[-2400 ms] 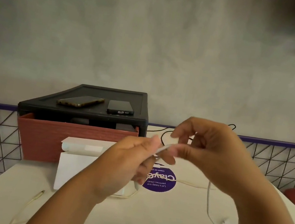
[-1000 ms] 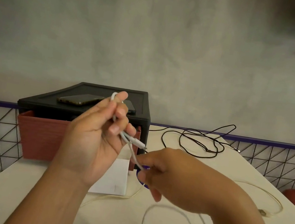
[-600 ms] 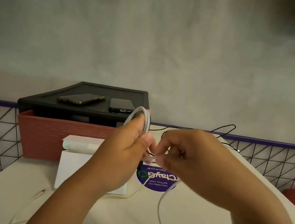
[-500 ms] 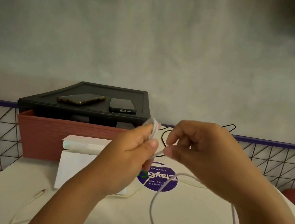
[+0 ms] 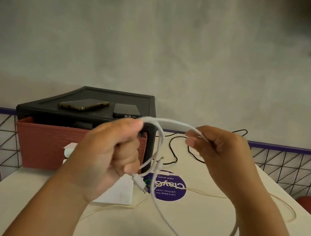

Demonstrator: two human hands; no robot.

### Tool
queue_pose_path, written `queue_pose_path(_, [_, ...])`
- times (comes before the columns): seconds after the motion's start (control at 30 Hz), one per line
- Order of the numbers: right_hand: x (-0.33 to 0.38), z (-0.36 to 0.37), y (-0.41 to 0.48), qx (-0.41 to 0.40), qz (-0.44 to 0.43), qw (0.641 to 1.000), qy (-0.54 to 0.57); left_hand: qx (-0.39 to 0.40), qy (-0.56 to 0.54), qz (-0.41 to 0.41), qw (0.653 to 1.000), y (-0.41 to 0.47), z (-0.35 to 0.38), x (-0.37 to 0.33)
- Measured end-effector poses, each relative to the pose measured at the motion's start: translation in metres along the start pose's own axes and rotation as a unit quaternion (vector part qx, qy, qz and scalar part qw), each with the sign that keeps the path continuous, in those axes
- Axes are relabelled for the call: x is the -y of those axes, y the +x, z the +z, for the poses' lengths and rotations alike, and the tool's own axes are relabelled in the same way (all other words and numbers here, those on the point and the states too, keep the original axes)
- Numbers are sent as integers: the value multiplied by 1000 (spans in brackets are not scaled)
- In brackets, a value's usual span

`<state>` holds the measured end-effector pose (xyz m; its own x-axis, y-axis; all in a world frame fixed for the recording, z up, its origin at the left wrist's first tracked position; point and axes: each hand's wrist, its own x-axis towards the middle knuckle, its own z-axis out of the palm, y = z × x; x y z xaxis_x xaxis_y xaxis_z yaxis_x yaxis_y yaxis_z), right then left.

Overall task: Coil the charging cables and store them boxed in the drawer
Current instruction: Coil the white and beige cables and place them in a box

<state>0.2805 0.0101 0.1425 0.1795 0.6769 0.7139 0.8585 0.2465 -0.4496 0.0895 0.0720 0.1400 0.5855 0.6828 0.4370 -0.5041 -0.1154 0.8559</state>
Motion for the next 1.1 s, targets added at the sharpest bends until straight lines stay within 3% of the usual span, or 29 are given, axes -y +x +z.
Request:
queue_pose_path(0.13, [-21, 2, -1, -54, 31, 997, -43, -26, -128, 11, 991, -2, -6, -13])
queue_pose_path(0.33, [-25, 6, -4, -30, 87, 993, -68, -121, -153, 3, 981, 2, -13, -19])
queue_pose_path(0.43, [-10, 13, -1, -19, 69, 996, -51, -137, -138, -15, 981, 4, -12, -14])
queue_pose_path(0.57, [21, 23, -1, -18, -6, 999, 42, -112, -108, -53, 986, 5, 1, -4])
queue_pose_path(0.7, [40, 41, -4, 32, -57, 992, 105, -69, -109, -83, 988, 2, 16, 2])
queue_pose_path(1.1, [43, 44, -5, -98, 17, 947, 305, -30, -125, -133, 983, 5, 17, 8])
